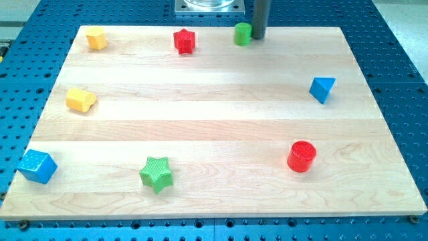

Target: Push the red circle vertically above the green star

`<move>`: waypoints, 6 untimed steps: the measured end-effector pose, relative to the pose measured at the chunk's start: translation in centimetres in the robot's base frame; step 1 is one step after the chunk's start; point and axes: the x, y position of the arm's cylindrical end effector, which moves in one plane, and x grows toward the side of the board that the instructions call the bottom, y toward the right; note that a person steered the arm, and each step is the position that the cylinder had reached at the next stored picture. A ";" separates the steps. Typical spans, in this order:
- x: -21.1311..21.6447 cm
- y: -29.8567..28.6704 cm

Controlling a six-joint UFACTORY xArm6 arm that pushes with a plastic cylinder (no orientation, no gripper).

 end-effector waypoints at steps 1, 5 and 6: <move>-3.3 0.2; 23.0 6.5; 28.7 15.0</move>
